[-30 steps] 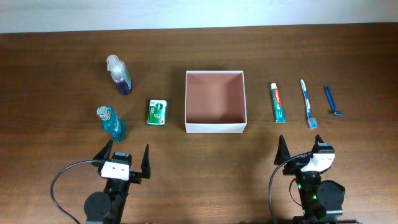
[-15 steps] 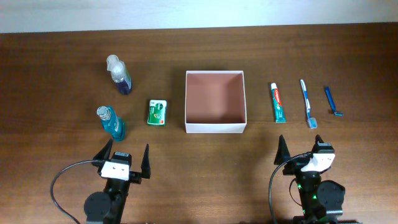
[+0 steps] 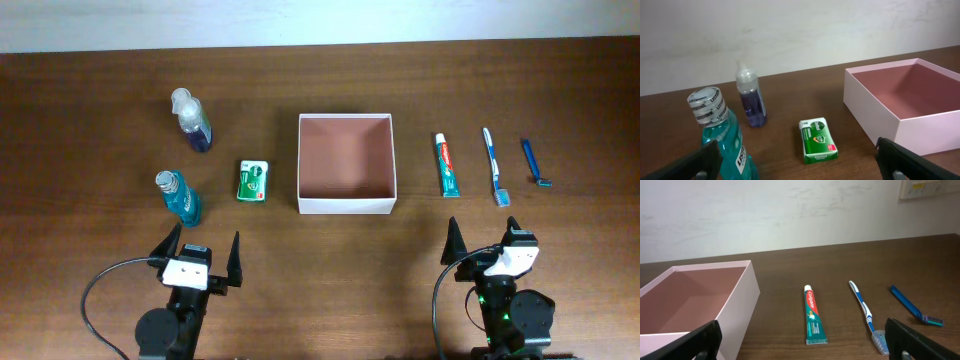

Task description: Pack container

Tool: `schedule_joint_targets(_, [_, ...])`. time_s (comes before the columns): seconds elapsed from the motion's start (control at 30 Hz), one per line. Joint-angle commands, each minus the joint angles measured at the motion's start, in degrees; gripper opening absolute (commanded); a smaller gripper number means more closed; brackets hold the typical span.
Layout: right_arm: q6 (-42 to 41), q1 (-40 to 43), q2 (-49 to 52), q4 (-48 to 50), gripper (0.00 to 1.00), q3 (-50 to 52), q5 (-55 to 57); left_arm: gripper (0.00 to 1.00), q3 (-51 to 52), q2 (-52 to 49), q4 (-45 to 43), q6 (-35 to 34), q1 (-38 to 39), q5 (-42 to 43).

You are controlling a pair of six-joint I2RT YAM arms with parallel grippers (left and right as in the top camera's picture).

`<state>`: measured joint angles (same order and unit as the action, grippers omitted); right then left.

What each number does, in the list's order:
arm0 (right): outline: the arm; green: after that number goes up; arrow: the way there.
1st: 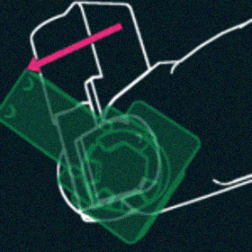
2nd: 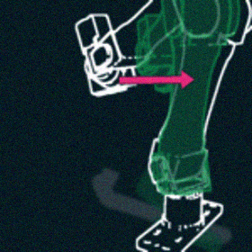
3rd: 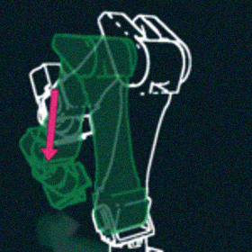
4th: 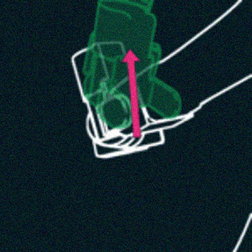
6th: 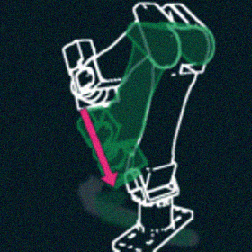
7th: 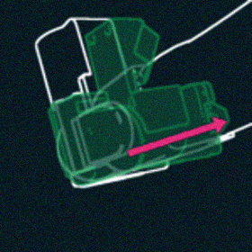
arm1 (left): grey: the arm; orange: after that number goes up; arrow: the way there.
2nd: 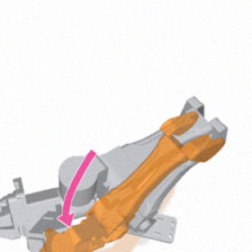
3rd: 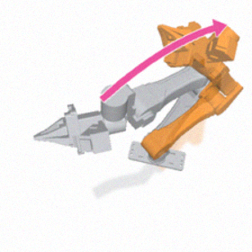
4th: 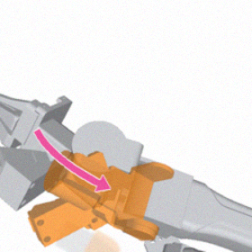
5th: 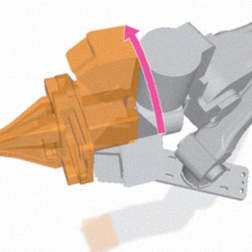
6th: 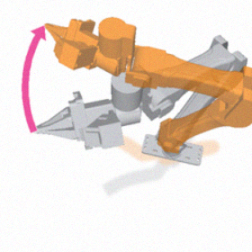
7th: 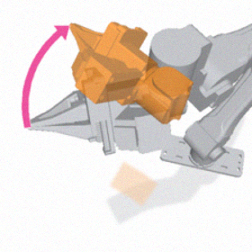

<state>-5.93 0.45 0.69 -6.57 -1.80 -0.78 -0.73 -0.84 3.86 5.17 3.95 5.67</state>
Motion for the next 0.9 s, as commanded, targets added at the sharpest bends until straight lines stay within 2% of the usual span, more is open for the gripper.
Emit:
schedule_joint_targets(0.0, [0.2,0.5,-0.5,0.0,0.98,0.5,-0.5,0.99,0.2,0.5,0.1,0.9,-0.4,0.9])
schedule_joint_targets(0.17, [0.2,0.5,-0.5,0.0,0.99,0.5,-0.5,0.99,0.2,0.5,-1.0,0.9,-0.4,1.0])
schedule_joint_targets(0.37, [0.2,0.5,-0.5,0.0,0.98,0.5,-0.5,0.99,-0.5,0.5,-9.4,0.9,-0.4,4.5])
schedule_joint_targets(0.5, [0.2,0.5,-0.5,0.0,0.98,0.5,-0.5,0.99,-3.8,0.1,-9.6,1.0,-0.4,5.0])
schedule_joint_targets(0.7, [0.2,0.5,-0.5,0.0,0.99,0.5,-0.5,0.99,-14.6,-6.1,-4.8,1.5,-0.4,2.4])
schedule_joint_targets(0.87, [0.2,0.5,-0.5,0.0,0.99,0.5,-0.5,0.99,-33.7,-20.2,9.0,4.7,-0.4,0.1])
